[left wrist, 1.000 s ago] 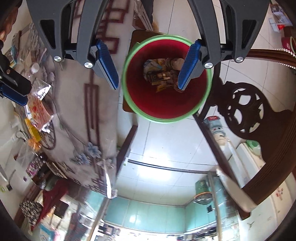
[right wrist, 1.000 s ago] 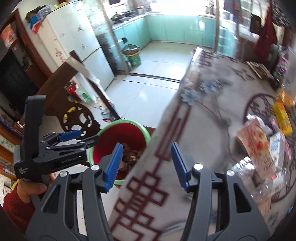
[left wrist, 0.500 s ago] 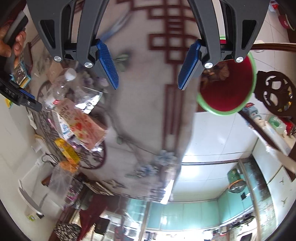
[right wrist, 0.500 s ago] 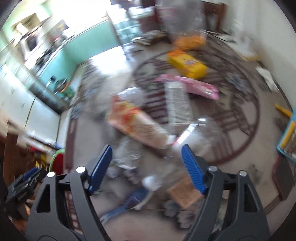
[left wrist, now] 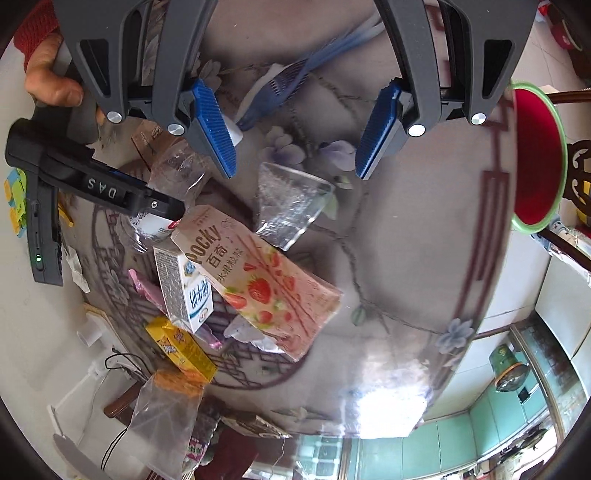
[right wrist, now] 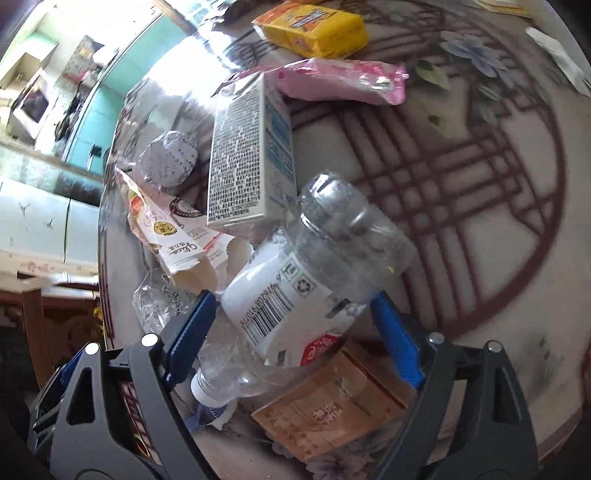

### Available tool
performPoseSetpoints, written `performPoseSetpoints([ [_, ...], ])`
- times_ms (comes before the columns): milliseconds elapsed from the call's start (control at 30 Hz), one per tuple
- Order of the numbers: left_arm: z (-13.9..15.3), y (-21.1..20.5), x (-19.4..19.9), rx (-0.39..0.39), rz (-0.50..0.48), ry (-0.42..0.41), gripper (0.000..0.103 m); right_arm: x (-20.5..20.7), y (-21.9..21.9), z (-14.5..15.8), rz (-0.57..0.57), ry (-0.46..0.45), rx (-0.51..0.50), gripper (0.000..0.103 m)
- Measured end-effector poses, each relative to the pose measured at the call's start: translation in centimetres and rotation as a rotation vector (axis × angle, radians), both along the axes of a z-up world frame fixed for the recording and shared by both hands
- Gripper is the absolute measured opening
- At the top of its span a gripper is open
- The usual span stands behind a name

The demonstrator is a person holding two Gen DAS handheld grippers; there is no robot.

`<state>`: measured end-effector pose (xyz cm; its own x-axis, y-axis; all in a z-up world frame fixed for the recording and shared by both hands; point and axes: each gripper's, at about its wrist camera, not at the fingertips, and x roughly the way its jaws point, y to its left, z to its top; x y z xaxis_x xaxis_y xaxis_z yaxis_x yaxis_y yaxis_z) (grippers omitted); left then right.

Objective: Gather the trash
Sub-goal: 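Grasp the clear plastic water bottle on the table with the right tool, then grasp the clear plastic wrapper on the table with the left tool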

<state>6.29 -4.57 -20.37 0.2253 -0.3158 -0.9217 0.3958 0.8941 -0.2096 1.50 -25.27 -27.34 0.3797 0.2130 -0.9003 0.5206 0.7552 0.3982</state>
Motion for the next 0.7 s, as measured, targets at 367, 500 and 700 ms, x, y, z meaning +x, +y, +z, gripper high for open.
performPoseSetpoints([
  [367,-4.4,-4.1,2.1,0.055,0.063,0.102,0.055,-0.2,-2.4,2.0,0.097,-0.073,0.015,0.065],
  [500,-5.1,-3.9,2.2,0.066,0.078,0.124,0.036,-0.4,-3.8,3.1,0.072,-0.105,0.031,0.064],
  [700,-4.1,-3.4,1.5,0.046,0.090,0.103,0.016,-0.6,-3.9,4.7,0.077,-0.141,0.005,0.061],
])
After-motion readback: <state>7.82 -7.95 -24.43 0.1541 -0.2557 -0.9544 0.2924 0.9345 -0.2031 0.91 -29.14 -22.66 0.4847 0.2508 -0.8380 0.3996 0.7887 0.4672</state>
